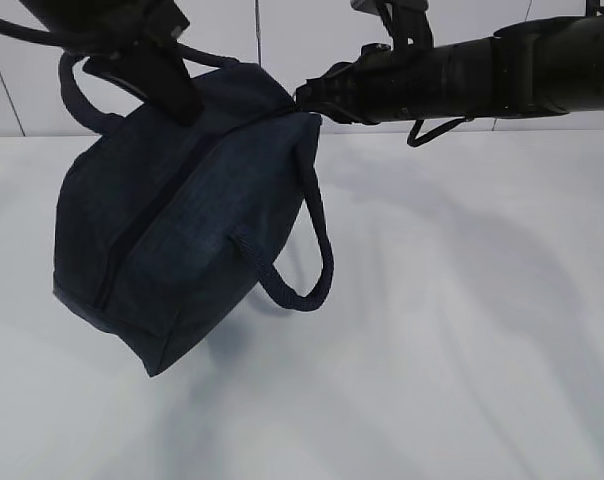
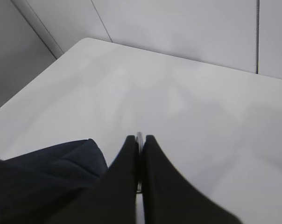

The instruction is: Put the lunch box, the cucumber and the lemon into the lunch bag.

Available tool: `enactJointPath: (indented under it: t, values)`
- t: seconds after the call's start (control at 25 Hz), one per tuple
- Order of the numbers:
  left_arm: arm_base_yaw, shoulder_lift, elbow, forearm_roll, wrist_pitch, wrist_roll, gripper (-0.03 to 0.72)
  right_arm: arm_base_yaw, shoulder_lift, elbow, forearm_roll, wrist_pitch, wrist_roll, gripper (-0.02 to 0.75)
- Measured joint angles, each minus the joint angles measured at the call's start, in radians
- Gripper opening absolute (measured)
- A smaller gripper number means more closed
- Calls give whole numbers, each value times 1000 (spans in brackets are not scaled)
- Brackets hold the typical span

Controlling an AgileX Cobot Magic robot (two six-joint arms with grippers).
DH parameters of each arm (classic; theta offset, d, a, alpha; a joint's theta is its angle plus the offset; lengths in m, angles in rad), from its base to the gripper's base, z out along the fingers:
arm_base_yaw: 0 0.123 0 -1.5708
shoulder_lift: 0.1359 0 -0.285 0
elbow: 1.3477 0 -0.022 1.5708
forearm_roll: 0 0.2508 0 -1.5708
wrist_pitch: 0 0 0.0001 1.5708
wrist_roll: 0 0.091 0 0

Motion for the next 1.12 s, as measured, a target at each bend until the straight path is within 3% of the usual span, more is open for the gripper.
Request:
enactJointPath:
  t: [1.12]
  values:
    - [-25,-22,2,0,15,0,-8,-19,56,0,38,81,0,0]
